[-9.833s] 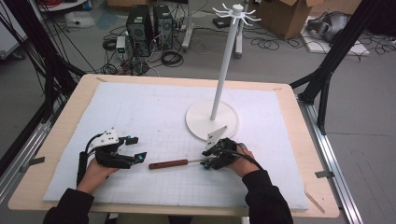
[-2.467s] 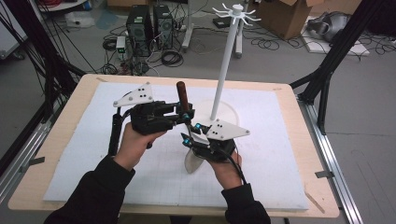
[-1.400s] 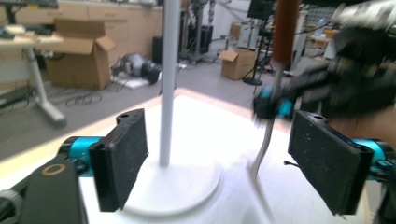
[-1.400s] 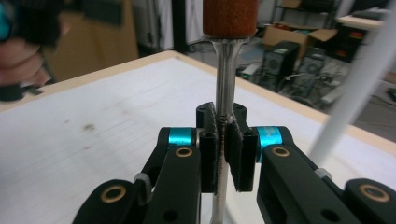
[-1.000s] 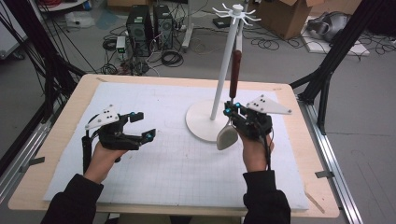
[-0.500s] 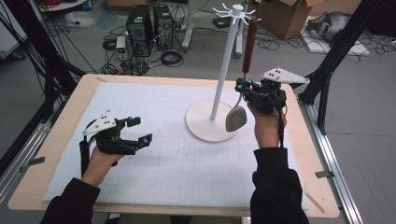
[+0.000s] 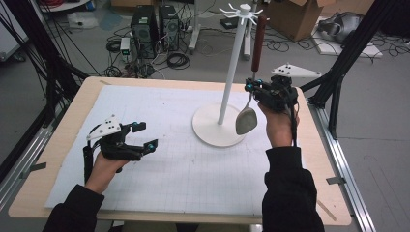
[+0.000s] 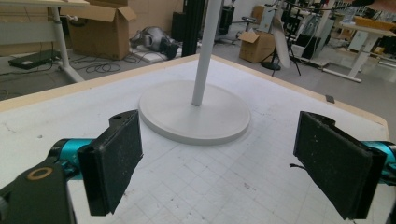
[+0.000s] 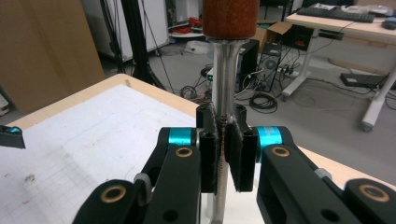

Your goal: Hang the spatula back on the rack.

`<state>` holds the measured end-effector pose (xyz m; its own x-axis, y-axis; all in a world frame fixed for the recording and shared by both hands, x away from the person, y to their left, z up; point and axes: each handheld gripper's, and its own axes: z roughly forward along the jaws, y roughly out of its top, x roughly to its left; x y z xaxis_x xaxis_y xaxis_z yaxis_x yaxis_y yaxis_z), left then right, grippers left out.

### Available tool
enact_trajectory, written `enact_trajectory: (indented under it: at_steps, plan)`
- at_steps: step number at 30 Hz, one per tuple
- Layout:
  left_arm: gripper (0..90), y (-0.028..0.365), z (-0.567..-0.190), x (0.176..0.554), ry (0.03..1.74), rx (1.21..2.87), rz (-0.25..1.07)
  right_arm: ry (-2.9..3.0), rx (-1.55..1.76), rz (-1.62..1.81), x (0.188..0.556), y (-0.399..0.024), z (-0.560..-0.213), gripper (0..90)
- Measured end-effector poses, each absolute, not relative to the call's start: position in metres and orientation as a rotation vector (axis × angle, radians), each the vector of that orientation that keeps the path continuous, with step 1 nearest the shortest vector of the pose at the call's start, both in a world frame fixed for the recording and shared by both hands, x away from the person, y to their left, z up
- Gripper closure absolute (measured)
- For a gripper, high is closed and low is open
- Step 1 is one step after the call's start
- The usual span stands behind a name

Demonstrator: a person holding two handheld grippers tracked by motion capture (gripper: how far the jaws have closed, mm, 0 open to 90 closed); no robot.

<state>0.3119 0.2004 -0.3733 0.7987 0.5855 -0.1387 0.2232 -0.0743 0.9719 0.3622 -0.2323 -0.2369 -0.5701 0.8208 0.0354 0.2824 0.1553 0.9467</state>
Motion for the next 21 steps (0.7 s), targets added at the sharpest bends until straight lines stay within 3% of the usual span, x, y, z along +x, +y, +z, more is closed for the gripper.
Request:
enact_trajectory:
  at_steps: [21]
  plan:
    - [16.0,0.197,-0.374,0.312,0.645,1.660,0.325,2.045,1.001,1.464,0.373,-0.246,-0.231,84.5]
